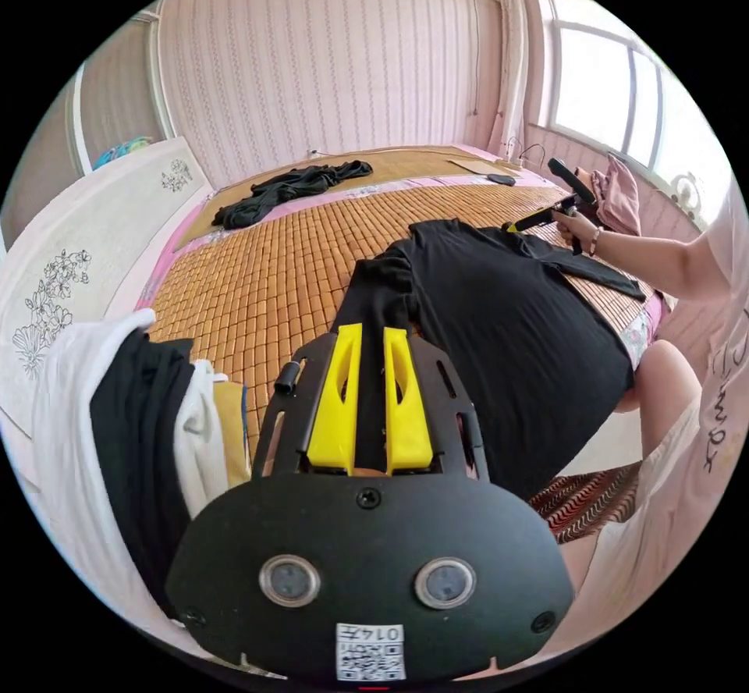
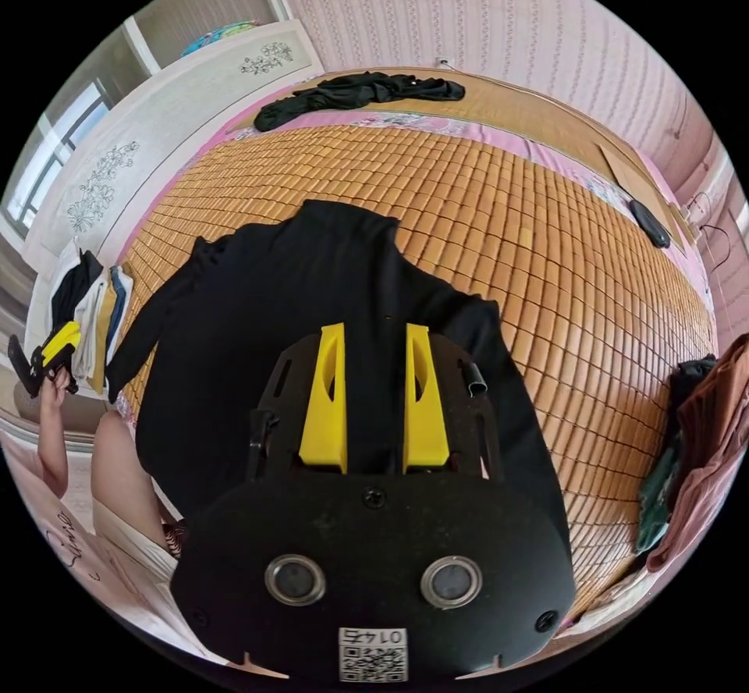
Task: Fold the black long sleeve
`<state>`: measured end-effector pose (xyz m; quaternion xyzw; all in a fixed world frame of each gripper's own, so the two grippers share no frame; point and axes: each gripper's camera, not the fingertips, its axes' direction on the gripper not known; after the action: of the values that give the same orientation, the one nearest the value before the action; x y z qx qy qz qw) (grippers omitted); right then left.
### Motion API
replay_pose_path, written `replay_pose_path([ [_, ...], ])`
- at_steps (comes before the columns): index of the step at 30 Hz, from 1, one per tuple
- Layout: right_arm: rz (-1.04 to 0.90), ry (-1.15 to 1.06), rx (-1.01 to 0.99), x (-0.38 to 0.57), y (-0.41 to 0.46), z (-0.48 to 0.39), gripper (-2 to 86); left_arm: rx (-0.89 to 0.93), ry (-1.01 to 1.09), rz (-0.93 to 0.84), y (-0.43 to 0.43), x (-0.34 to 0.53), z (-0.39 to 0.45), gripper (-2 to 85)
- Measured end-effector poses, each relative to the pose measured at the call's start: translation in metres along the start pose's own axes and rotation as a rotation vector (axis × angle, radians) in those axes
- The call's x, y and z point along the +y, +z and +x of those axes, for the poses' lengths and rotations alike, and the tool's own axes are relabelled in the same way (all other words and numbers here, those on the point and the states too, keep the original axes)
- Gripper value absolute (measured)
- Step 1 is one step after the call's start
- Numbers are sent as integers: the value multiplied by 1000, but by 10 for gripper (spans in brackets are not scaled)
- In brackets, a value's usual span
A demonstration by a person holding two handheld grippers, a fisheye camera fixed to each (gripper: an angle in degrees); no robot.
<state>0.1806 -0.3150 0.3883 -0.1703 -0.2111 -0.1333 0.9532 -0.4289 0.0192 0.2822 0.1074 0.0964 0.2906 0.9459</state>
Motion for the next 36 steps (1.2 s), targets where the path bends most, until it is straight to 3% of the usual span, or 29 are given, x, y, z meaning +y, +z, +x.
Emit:
replay_pose_path([
  [5, -4, 65, -14, -5, 2, 42, 127, 118, -18, -55, 96, -68, -16, 74],
  [8, 12, -3, -32, -25, 6, 39, 127, 174, -46, -111, 154, -116, -23, 76],
  [12, 18, -2, 5, -53, 21, 40, 127, 137, -29, -238, 231, -162, -15, 78],
  [15, -90, 28, -22, -63, 48, 51, 93, 73, 13, -356, 273, -168, -2, 86],
  [17, -89, 6, 31, -58, 53, 56, 34, 70, 37, -337, 275, -168, 3, 80],
  [20, -84, 4, 42, -55, 52, 72, 16, 64, 3, -298, 281, -168, 0, 78],
  [27, -10, 73, -32, -21, 11, 123, 72, 92, -91, -215, 236, -167, -15, 90],
  [32, 167, 22, -41, 98, -76, 156, 84, 103, -105, -18, 131, -123, -12, 89],
  [36, 176, 149, 82, 222, -112, 182, 92, 135, -82, 72, 68, -54, 22, 41],
])
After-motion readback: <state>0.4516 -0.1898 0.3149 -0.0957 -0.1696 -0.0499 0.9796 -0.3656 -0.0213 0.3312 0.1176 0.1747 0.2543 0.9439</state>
